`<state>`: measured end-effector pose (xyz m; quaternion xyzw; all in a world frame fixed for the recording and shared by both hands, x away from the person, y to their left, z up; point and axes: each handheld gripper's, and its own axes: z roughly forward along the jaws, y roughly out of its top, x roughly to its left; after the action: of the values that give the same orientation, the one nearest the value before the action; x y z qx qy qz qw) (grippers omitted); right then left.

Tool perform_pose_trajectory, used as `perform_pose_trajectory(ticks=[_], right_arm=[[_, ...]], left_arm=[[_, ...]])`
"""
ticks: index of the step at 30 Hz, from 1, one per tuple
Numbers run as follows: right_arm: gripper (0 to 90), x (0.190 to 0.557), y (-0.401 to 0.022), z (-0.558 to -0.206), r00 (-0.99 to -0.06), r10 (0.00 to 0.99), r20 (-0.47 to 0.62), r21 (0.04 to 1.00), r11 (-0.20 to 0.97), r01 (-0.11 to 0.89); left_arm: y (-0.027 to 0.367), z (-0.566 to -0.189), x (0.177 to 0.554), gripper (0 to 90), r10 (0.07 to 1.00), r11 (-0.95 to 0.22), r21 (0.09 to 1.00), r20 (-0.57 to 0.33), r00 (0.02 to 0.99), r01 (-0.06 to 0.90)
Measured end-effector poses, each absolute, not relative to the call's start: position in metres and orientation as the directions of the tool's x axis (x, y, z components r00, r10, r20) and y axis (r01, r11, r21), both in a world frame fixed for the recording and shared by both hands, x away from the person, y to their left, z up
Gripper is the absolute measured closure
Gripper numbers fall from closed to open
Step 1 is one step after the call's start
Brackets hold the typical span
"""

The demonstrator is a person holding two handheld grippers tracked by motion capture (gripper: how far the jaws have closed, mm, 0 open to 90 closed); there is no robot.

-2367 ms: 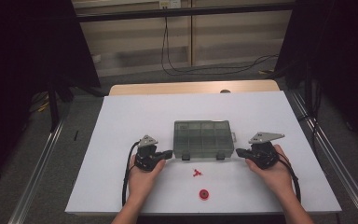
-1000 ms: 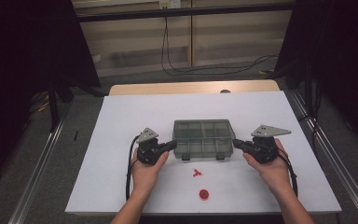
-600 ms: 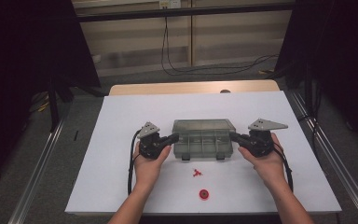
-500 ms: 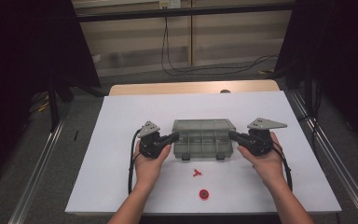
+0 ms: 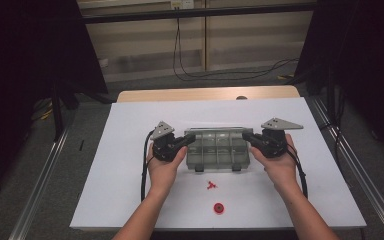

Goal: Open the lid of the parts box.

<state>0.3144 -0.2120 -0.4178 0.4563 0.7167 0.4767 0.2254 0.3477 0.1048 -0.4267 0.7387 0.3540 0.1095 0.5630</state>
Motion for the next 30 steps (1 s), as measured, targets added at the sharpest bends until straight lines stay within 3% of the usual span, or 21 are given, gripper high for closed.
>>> perform_pose_trajectory(ticks=[12, 17, 24, 28, 30], right_arm=[[90.0, 0.326, -0.212, -0.416, -0.462, 0.880, 0.115, 0.895, 0.110, 0.432], [90.0, 0.333, -0.215, -0.413, -0.452, 0.879, 0.151, 0.896, 0.071, 0.438], [90.0, 0.340, -0.214, -0.409, -0.446, 0.883, 0.145, 0.895, 0.075, 0.440], [90.0, 0.343, -0.212, -0.407, -0.447, 0.884, 0.140, 0.893, 0.082, 0.443], [90.0, 0.344, -0.211, -0.405, -0.446, 0.884, 0.138, 0.895, 0.082, 0.439]], left_arm=[[0.107, -0.420, 0.358, 90.0, 0.672, -0.104, 0.919, -0.217, 0.708, 0.381], [0.119, -0.421, 0.359, 81.1, 0.680, -0.091, 0.922, -0.219, 0.700, 0.377], [0.126, -0.422, 0.361, 58.2, 0.672, -0.079, 0.920, -0.234, 0.702, 0.383], [0.119, -0.421, 0.367, 28.5, 0.695, -0.108, 0.906, -0.226, 0.682, 0.410], [0.117, -0.421, 0.371, 7.5, 0.710, -0.106, 0.893, -0.239, 0.662, 0.437]])
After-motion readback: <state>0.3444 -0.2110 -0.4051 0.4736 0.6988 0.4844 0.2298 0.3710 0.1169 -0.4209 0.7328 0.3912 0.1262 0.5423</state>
